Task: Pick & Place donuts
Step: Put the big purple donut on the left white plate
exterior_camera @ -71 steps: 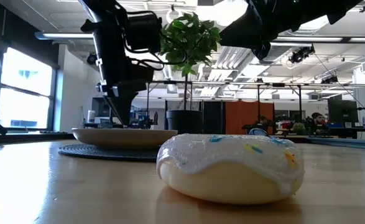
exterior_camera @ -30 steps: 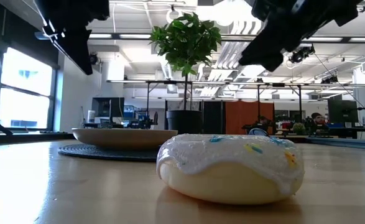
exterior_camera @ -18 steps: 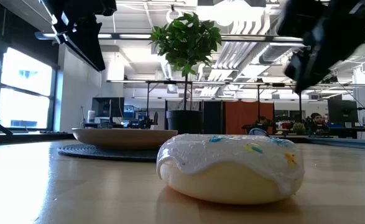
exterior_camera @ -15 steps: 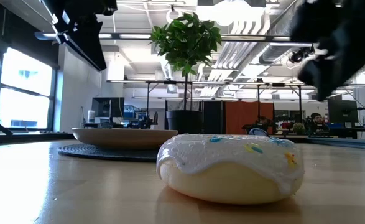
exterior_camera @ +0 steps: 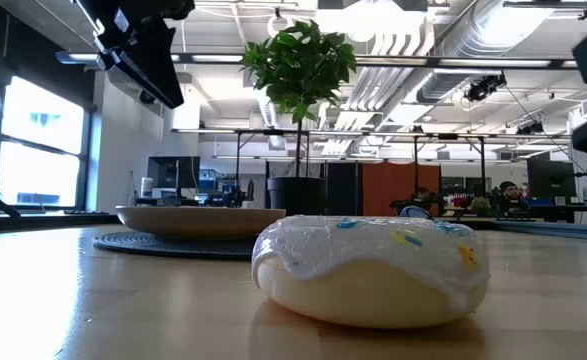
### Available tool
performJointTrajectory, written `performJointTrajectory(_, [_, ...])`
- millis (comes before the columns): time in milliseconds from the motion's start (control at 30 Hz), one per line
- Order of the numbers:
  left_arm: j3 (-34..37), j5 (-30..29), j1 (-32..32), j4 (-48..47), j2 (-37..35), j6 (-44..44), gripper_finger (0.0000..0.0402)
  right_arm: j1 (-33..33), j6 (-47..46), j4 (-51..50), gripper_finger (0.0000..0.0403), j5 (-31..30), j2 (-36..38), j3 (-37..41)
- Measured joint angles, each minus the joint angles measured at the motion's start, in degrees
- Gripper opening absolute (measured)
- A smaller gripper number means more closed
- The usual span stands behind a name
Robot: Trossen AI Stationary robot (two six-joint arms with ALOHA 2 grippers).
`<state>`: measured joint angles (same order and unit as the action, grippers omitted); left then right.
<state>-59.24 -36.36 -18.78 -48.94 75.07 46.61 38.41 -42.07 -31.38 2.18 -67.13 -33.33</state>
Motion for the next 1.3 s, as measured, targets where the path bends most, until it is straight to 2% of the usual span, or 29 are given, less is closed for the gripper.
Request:
performJointTrajectory(333, [0.0,0.13,0.01,0.04,0.0,0.15,0.0097,6.08,-3.49,11.71,0.0204,-2.72,-0.02,8.53])
performJointTrajectory(500, [-0.02,3.87,0.01,0.04,0.0,0.18,0.0097,7.15,-2.62,12.31,0.0194,-8.34,-0.02,10.21])
performJointTrajectory(633, [-0.02,8.56,0.01,0.16,0.0,0.18,0.0097,7.15,2.97,14.24,0.0164,-8.82,-0.02,10.3])
performJointTrajectory(833, [-0.02,14.66,0.01,4.26,0.0,0.19,0.0097,7.11,6.32,20.09,0.0082,-11.21,-0.02,10.3])
performJointTrajectory(933, [-0.04,16.46,0.01,7.29,0.0,0.2,0.0097,6.6,6.58,27.19,0.0041,-17.05,-0.02,10.3])
performJointTrajectory(1033, [-0.04,16.72,0.01,10.41,0.0,0.2,0.0097,5.19,7.89,34.85,0.0013,-26.25,-0.02,10.3])
performJointTrajectory(1200, [-0.04,16.55,0.01,16.09,0.0,0.2,0.0097,0.16,10.09,46.31,0.0017,-44.96,-0.02,10.28])
performJointTrajectory(1233, [-0.04,16.54,0.01,17.14,0.0,0.2,0.0097,-1.35,10.06,47.91,0.0018,-47.5,-0.04,10.28])
performJointTrajectory(1300, [-0.04,16.52,0.01,19.14,0.0,0.2,0.0097,-5.14,10.9,51.26,0.0017,-48.16,-0.62,10.28])
